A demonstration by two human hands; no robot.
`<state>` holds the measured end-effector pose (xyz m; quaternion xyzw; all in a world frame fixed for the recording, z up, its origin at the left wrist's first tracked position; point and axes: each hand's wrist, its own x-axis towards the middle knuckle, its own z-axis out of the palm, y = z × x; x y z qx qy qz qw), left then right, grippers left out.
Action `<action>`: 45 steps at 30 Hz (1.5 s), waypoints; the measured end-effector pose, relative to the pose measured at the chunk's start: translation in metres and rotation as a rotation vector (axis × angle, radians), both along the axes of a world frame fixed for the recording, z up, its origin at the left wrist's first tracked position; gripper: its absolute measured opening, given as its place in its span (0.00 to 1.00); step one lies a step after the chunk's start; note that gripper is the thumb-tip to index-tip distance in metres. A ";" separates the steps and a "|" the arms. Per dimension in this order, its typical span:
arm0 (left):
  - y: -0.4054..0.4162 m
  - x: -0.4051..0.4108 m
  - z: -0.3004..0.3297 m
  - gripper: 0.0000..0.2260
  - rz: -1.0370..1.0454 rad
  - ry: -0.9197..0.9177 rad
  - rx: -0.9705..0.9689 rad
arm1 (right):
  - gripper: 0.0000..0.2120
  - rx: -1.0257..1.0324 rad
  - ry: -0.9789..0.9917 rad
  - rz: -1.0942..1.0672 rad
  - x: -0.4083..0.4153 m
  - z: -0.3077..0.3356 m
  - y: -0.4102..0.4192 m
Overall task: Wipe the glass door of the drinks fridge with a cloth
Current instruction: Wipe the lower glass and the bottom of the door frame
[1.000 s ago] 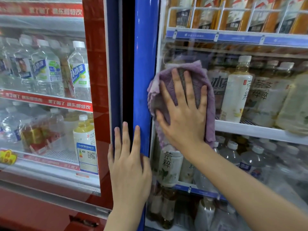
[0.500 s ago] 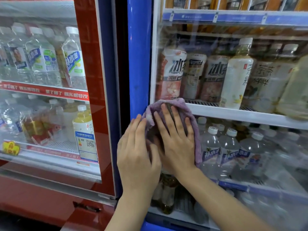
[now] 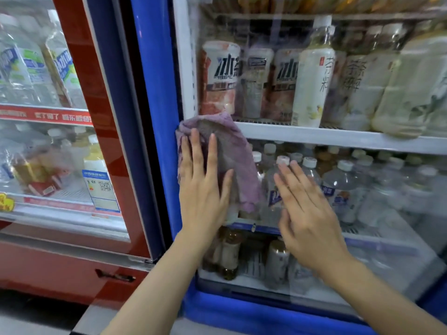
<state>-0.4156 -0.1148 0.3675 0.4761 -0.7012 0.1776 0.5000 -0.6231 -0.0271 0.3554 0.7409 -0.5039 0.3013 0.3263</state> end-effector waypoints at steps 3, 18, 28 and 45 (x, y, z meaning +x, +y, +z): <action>-0.016 -0.005 -0.005 0.32 0.055 -0.009 -0.025 | 0.36 0.025 -0.009 -0.069 -0.014 -0.008 0.009; -0.012 0.000 -0.137 0.38 0.067 -0.191 0.083 | 0.36 0.074 -0.005 -0.090 -0.025 -0.011 0.011; -0.012 -0.056 -0.069 0.32 -0.061 -0.075 -0.056 | 0.35 0.119 -0.045 -0.016 -0.027 -0.005 0.017; -0.002 -0.121 -0.009 0.35 -0.097 -0.045 -0.148 | 0.34 0.051 -0.196 -0.078 -0.071 -0.002 0.053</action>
